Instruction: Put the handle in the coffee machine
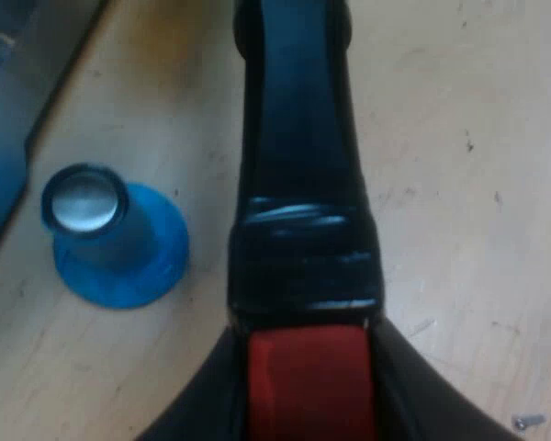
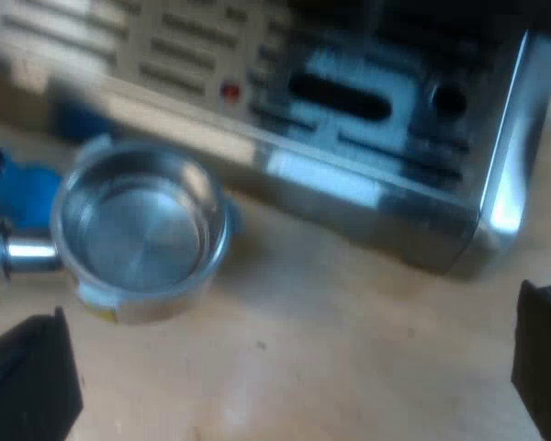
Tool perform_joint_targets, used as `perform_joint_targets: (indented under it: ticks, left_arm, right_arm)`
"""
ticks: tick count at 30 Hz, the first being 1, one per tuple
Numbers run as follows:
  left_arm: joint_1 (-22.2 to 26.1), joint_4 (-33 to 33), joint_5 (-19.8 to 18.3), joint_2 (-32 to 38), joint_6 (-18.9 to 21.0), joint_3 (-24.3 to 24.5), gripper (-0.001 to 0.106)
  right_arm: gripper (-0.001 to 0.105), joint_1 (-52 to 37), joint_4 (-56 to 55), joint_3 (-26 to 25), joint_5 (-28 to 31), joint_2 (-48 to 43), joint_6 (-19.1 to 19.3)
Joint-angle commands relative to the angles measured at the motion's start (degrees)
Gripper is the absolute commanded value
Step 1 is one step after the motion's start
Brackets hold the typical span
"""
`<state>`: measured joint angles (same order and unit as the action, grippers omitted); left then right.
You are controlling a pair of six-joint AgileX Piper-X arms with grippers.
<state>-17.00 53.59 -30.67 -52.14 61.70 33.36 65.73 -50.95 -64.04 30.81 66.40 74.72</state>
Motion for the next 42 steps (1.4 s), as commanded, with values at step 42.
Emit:
perform_joint_targets:
  ticks: [42]
  left_arm:
    - [18.0, -3.3, -6.7, 3.9, -7.2, 0.9, 0.0]
  right_arm:
    - [0.099, 20.0, 27.4, -0.5, 38.9, 18.9, -13.2]
